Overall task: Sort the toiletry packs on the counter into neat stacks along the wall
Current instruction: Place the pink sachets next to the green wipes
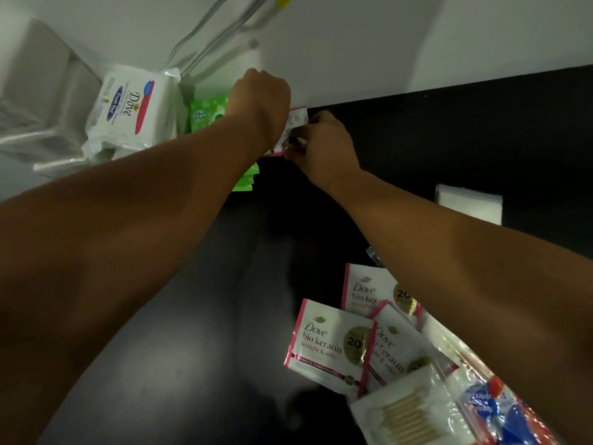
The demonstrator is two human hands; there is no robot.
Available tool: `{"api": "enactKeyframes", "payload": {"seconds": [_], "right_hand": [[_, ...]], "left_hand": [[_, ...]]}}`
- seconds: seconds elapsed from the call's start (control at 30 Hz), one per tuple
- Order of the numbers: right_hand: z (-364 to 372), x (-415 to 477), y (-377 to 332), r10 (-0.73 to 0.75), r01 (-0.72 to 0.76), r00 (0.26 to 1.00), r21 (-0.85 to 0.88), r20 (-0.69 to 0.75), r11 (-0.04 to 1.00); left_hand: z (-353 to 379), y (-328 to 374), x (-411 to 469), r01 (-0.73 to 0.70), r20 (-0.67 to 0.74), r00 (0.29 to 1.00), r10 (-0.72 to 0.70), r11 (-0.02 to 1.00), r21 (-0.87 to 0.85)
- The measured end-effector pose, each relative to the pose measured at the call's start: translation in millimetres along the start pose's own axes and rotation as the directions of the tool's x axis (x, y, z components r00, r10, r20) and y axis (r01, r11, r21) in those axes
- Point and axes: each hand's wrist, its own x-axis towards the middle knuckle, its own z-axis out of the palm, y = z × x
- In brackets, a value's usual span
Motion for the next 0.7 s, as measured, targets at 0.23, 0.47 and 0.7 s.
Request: {"api": "enactKeyframes", "payload": {"seconds": [0.23,0.47,0.7], "right_hand": [[-9.0,-17.1,-16.8,0.047,-0.046,0.998,-0.023,0.038,0.999],[-40.5,-109.2,-24.4,0.014,-0.014,0.994,-0.007,0.111,1.0],[-68.8,-205.6,-19.9,-0.046,0.098,0.936,-0.131,0.349,0.987]], "left_hand": [[-17.8,-9.1,-53.2,0.097,-0.144,0.975,-0.169,0.907,-0.409],[-15.7,45.6,-188.1,0.086,-0.122,0.956,-0.265,0.655,-0.75],[6.3,95.1,-282.9,0.305,0.101,0.935,-0.34,0.627,-0.717]]}}
